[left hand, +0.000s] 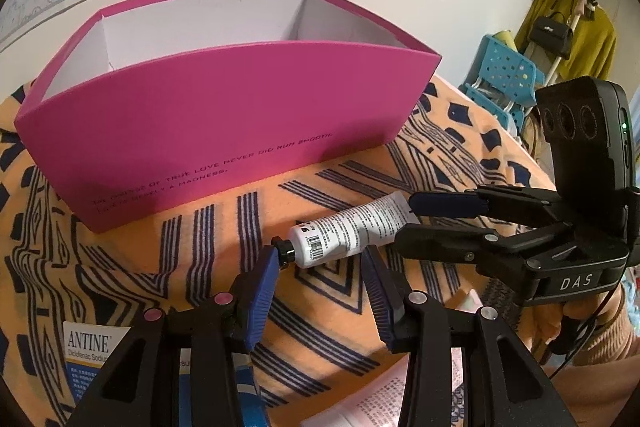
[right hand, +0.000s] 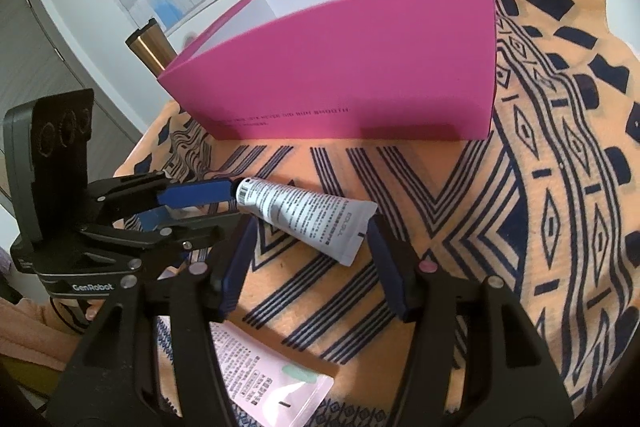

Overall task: Organize rigid objects
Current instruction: 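Carry the white tube with the right gripper over the magenta box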

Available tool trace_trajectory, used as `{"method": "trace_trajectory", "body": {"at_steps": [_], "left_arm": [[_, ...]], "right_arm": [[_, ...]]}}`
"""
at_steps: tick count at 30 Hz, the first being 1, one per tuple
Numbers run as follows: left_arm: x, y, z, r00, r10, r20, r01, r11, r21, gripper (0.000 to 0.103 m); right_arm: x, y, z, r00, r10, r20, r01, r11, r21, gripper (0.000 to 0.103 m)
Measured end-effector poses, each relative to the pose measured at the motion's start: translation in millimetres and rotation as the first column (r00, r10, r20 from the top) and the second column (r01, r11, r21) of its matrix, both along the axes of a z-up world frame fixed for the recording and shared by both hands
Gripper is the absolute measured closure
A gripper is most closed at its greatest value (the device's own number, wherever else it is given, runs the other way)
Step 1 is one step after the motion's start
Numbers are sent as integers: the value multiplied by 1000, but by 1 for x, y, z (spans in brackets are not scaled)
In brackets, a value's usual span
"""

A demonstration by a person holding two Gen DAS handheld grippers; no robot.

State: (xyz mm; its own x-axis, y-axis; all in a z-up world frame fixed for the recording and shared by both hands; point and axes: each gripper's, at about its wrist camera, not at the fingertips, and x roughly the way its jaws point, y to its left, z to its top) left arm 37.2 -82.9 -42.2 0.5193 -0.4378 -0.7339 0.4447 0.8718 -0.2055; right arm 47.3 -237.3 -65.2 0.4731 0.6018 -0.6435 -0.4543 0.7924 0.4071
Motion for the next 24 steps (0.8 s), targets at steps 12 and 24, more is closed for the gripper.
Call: {"method": "trace_trajectory", "body": {"at_steps": [12,24], "left_arm": [[-7,5,23,999,-12,38,14,999,-46,60],[-5,-2,45,996,-22,91,27,998,-53,60]], "right_arm": [[-9,-6,26,997,-11,76,13,1000,-27,43],[-9,-13,49,990,-24,141,31,998,-46,43]]}}
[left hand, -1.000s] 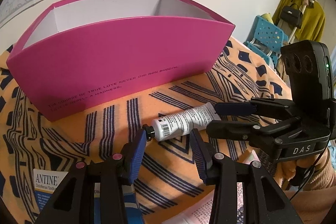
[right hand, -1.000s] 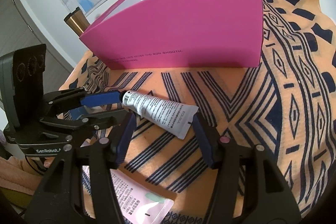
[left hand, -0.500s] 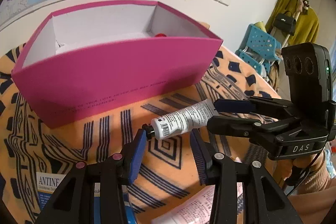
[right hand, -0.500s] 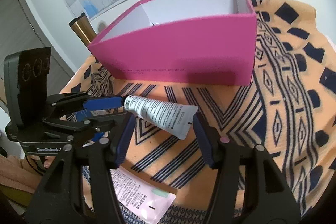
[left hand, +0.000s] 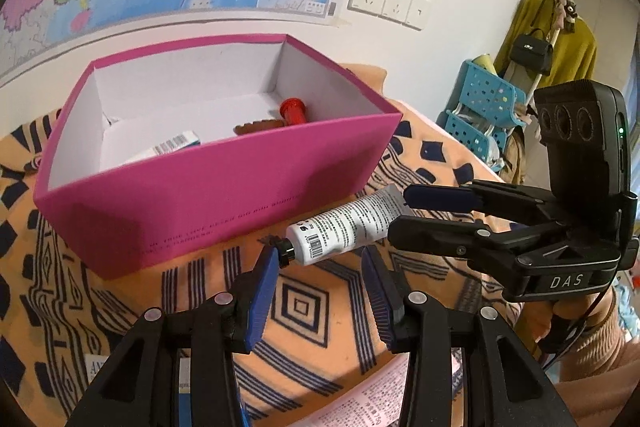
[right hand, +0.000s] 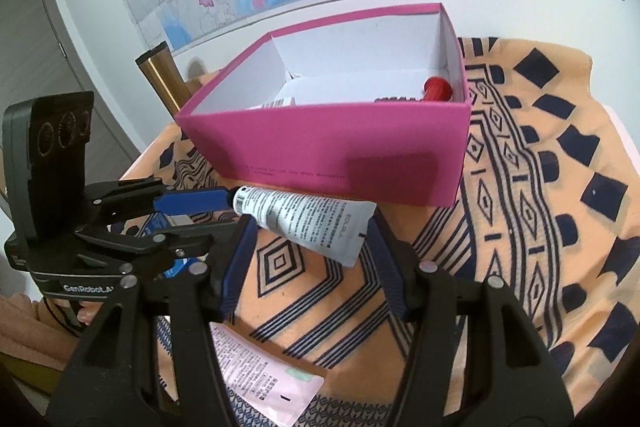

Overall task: Organize rigid objects
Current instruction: 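Carry the white tube with the right gripper over the magenta box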

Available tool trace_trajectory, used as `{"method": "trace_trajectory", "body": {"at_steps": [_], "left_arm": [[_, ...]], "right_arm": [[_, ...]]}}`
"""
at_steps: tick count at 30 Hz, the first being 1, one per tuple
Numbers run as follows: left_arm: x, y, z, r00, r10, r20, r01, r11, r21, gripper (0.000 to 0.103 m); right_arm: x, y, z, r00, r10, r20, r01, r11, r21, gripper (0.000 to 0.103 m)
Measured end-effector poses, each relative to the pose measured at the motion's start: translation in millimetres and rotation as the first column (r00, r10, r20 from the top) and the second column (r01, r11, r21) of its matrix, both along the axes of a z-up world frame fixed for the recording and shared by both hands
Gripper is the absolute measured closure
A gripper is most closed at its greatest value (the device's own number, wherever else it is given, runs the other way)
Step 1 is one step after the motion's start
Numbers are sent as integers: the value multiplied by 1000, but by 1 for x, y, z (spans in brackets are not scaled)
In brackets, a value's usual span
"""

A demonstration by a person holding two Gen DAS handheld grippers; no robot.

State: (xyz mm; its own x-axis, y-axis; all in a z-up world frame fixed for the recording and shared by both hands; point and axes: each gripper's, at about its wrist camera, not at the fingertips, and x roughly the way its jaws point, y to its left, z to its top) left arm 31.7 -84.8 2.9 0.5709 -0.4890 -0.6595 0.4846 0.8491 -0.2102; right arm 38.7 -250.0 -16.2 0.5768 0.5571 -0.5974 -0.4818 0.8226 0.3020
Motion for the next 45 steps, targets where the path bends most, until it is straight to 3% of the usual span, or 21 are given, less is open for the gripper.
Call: {"method": "trace_trajectory", "body": {"at_steps": [45], "left_arm": [[27,-7,42,991,30,127,-30,1000,-3,60]], "right_arm": [[25,-3,47,992,-12,129,17,999,-39,43]]}}
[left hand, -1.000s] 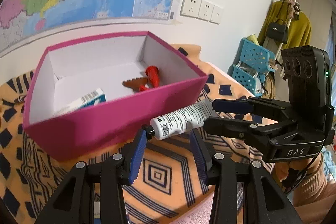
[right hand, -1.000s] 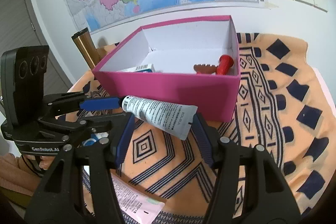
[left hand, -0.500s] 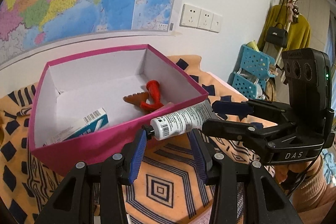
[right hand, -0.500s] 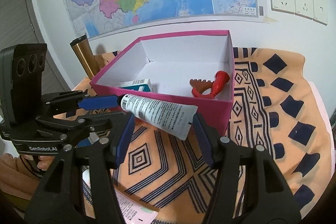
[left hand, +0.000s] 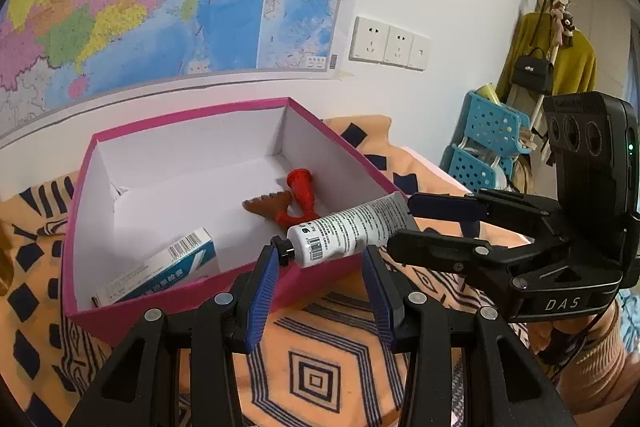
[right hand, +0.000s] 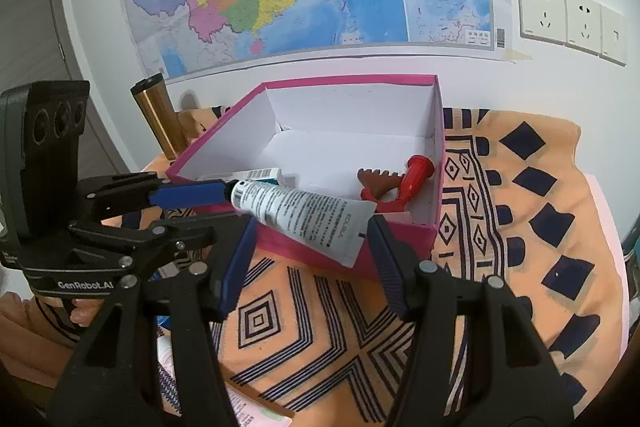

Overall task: Organize rigid objects
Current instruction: 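Carry the white tube with the right gripper over the magenta box, then lower the white tube into the magenta box and open the right gripper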

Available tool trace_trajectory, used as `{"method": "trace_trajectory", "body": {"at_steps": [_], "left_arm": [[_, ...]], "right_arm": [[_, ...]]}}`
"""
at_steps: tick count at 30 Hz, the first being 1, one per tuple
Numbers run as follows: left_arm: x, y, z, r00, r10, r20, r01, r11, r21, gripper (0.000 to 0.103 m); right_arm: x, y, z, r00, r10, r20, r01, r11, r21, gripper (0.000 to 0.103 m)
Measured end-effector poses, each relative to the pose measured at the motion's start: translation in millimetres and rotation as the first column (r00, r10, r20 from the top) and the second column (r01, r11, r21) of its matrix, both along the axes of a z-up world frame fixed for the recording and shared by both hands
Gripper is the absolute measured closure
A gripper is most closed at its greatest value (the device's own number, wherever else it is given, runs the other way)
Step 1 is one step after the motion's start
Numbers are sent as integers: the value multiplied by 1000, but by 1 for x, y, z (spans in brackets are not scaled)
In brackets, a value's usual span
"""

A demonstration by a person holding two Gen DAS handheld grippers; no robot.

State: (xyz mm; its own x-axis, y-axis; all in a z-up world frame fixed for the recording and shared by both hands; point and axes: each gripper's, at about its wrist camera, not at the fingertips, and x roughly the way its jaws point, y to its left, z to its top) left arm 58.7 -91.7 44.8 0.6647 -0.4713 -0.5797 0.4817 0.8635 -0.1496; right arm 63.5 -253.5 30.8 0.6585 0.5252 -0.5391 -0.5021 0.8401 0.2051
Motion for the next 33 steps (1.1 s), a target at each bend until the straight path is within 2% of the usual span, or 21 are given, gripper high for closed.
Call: {"method": "trace_trajectory", "body": {"at_steps": [17,33], "left_arm": [[13,-3,6,1000,14,14,-14,1000,3,60],[32,-7,4,1000,28,-4,-28,1000,15,60]], "right_arm": [[15,0,4,1000,-3,13,3,1000,-15,43],[33,-1,4,1000,-13,3,13,1000,-20,43]]}}
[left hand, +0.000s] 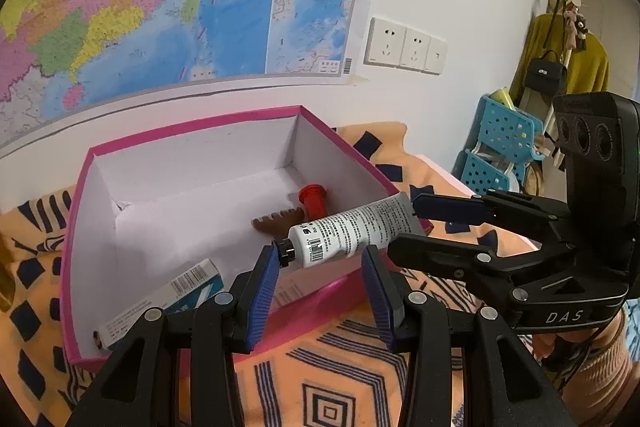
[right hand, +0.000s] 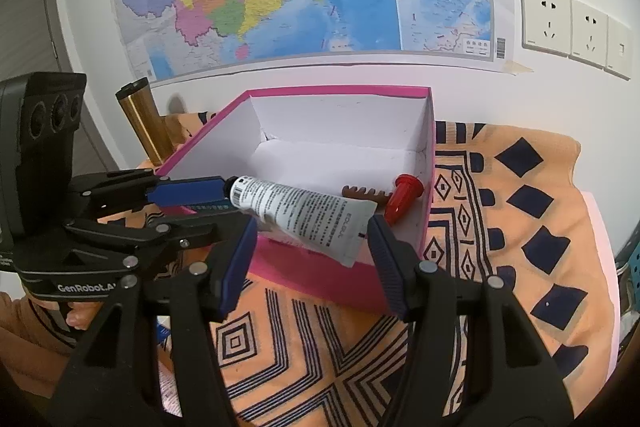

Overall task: Organize rigid objects
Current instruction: 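Lower the white tube into the magenta box and open the right gripper, then move the right gripper to the light pink tube and grasp it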

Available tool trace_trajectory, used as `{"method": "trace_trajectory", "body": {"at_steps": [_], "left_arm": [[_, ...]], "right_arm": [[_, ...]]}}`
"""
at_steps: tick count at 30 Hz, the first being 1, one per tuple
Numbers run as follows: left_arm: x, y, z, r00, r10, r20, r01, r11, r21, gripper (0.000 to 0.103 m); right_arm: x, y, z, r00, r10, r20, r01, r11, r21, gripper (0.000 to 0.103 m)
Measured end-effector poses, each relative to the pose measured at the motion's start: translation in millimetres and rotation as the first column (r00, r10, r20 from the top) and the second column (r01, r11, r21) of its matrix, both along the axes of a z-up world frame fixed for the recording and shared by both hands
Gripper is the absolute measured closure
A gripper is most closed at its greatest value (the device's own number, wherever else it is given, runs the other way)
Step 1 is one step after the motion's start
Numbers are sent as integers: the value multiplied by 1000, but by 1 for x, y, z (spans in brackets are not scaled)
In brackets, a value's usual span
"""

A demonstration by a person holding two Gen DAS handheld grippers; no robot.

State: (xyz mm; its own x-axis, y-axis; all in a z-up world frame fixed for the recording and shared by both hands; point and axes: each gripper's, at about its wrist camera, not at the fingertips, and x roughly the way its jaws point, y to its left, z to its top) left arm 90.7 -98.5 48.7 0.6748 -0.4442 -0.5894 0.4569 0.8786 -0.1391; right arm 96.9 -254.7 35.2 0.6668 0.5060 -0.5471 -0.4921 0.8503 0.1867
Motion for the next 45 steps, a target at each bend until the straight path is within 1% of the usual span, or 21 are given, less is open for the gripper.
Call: {"method": "trace_trajectory", "body": {"at_steps": [10,14,15,16,18,21,26,30,32,33,34,35,40,41,43,45], "left_arm": [[19,0,-6,1000,13,-28,-13,1000,11,60],[27,-1,-10,999,15,-45,-14,1000,7,60],[29,-1,-10,999,4,-52,-4,1000,-1,60],[30,-2,-11,998,-1,-58,1,1000,-4,63],[32,-5,-11,999,11,-48,-10,1000,16,67],[37,-3,-14,998,14,-64,-13,1000,9,67],[34,2,-17,998,28,-52,-27,999,19,65],[26,6,-16,999,33,-34,-32,999,22,64],[21,9,-14,999,30,-23,-29,999,19,62],[18,10,-13,999,27,-17,-27,1000,16,60],[13,12,-11,1000,25,-6,-25,1000,12,57],[9,14,-9,1000,24,1,-24,1000,11,56],[-19,23,-5,1000,-3,27,2,1000,18,55],[-24,25,-6,999,-7,32,6,1000,22,54],[-36,30,-9,999,-10,36,9,1000,25,47],[-46,32,-16,1000,-5,31,4,999,34,47]], "right_arm": [[13,4,-3,1000,-3,-12,2,1000,-19,43],[21,4,-5,1000,-8,-22,7,1000,-24,43],[23,4,-6,1000,5,-28,-5,1000,-14,44],[25,6,-6,999,13,-33,-13,1000,-9,45],[28,10,-7,999,13,-29,-14,1000,-24,45],[33,9,-8,999,7,-34,-8,1000,-23,45],[34,0,-11,999,-14,-45,14,1000,2,45],[27,-6,-11,999,-17,-46,18,1000,11,45],[22,-8,-10,999,-13,-43,14,1000,22,45],[18,-10,-9,999,-9,-40,10,999,33,45],[15,-11,-8,999,-4,-40,6,999,42,45],[10,-12,-7,999,2,-39,0,999,51,45],[-13,-14,-6,998,39,-42,-36,996,80,45],[-18,-14,-7,998,46,-44,-42,996,79,45],[-29,-13,-13,997,59,-56,-55,996,76,45],[-40,-12,-23,996,55,-73,-50,997,60,45]]}}
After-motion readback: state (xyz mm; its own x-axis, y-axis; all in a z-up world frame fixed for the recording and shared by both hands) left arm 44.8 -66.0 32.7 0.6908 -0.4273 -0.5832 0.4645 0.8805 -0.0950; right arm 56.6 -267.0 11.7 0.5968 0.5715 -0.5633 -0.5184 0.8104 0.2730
